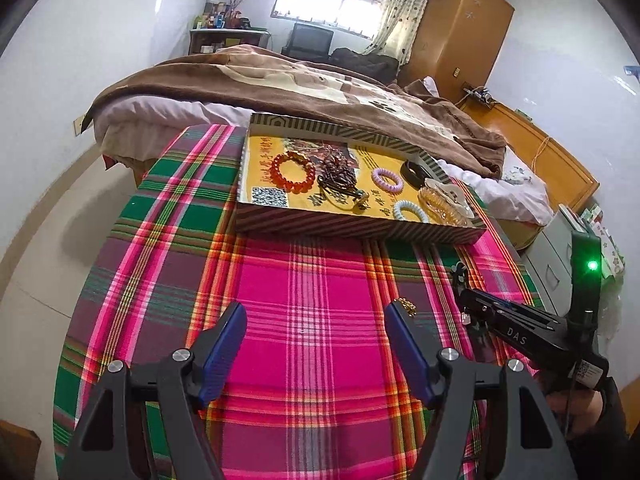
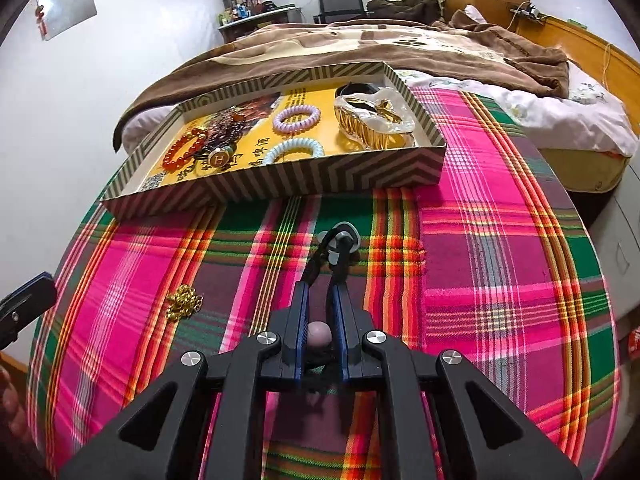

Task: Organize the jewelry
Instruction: 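Move the right tool to the black hair tie with bead and grasp it, then grasp the gold brooch with the left tool while the right tool holds the black hair tie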

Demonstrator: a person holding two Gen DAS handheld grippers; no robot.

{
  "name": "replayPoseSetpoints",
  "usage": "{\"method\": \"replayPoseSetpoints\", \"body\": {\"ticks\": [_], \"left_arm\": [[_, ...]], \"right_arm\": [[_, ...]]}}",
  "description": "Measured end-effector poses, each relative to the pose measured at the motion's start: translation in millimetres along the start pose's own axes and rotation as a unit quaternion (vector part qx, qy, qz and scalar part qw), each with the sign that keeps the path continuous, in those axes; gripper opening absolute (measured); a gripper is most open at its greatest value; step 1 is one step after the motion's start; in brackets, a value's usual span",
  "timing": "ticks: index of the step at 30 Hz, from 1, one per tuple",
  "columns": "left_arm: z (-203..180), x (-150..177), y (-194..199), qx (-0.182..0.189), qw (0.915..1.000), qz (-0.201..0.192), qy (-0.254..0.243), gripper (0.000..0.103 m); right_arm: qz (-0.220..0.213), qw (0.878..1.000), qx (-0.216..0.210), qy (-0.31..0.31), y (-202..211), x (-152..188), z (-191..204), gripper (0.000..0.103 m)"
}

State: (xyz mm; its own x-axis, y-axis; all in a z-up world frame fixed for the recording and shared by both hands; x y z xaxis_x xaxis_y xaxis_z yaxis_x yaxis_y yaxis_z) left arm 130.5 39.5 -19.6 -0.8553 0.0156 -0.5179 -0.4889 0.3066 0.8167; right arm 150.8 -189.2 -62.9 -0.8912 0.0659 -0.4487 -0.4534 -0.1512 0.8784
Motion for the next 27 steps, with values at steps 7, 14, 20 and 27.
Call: {"method": "replayPoseSetpoints", "body": {"ticks": [7, 14, 20, 27], "left_arm": [[-13, -2, -8, 0.000, 0.9999, 0.009, -0.014, 0.071], [-31, -8, -26, 0.005, 0.9986, 0.031, -0.041, 0.071], [-51, -8, -51, 0.011, 0.9955, 0.058, -0.073, 0.071], [-74, -8, -77, -0.002, 0.9914, 0.078, -0.105, 0.071]], "right_arm": [[-0.010, 1.000, -0.020, -0.014, 11, 8, -19, 0.002], [-0.041, 0.998, -0.038, -0.027, 35, 7, -35, 0.002], [-0.074, 0.996, -0.050, -0.030, 64, 8, -44, 0.002], [-0.092, 0.994, -0.054, -0.034, 80, 9, -52, 0.002]]}}
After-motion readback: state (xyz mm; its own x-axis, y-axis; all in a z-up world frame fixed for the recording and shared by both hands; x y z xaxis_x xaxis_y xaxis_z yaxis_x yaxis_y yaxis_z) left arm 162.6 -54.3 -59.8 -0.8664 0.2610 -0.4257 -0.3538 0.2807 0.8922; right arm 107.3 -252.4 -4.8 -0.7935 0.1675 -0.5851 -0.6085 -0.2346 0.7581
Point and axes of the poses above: each gripper's, at about its wrist camera, not at the fingertips, and y roughly against the way its jaws point, z to its left, x to its underside, the point moved 1 cm from there along -y, roughly the way its jaws point, and after that the axes turned 10 degrees about z, right-handed, at the moved point
